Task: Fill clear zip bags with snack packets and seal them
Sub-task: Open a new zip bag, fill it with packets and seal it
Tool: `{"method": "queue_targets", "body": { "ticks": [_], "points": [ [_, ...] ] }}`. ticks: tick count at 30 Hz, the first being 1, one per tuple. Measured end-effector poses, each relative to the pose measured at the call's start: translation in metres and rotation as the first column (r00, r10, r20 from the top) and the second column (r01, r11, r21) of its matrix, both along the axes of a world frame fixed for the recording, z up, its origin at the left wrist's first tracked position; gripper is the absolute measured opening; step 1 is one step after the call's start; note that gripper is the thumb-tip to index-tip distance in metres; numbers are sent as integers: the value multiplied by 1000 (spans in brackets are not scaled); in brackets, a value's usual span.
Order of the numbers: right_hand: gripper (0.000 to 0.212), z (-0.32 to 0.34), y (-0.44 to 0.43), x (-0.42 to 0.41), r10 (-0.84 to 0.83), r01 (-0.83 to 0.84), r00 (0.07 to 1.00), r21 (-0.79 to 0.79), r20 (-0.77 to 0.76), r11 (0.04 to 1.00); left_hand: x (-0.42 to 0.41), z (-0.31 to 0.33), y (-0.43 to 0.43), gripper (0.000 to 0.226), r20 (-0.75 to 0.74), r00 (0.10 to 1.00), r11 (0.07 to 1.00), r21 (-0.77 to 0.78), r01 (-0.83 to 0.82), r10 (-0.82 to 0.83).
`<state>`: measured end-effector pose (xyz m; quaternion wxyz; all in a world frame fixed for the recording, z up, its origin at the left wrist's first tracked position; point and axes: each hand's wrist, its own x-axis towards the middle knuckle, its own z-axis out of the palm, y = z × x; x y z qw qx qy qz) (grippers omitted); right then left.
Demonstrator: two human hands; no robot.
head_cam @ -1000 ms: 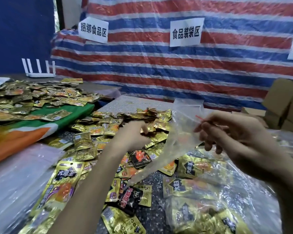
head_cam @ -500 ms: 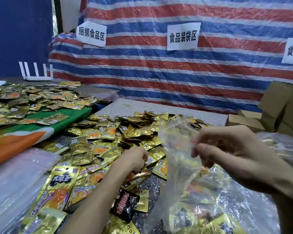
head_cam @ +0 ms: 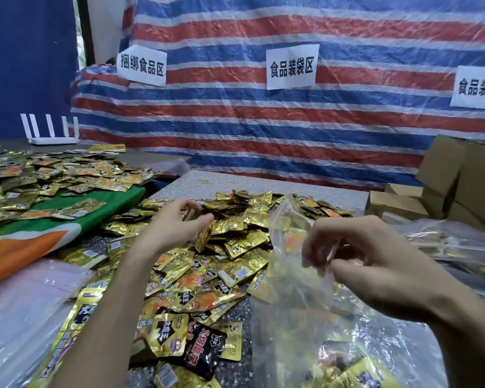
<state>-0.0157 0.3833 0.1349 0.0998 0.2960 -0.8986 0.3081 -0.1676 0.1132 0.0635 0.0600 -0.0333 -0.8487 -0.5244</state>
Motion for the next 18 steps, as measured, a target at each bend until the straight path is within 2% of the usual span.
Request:
{"method": "queue_targets", "body": {
  "ticks": [4, 7, 11, 13, 15, 18],
  "points": [
    [23, -3, -1, -2, -13, 14, 999, 35, -41, 999, 29, 30, 3, 35, -198, 979, 999, -5, -43, 41],
    [22, -4, -2, -4, -3, 6, 998, 47, -61, 999, 61, 60, 8, 34, -393, 919, 984, 174, 32, 39],
    [17, -5, -5, -6, 29, -25, 998, 70, -53, 997, 113, 89, 12, 28, -610, 779, 901, 405, 153, 142],
    [17, -7, -7, -6, 46, -41, 997, 83, -60, 996, 129, 93, 15, 28, -611, 782, 901, 399, 168, 125],
    [18, -8, -10, -5, 72, -66, 993, 66, -92, 996, 133, 92, 20, 30, -556, 826, 925, 354, 135, 93],
    [15, -8, -13, -3, 120, -122, 984, -7, -130, 992, 127, 87, 33, 29, -459, 887, 974, 220, 60, 49]
  ]
}}
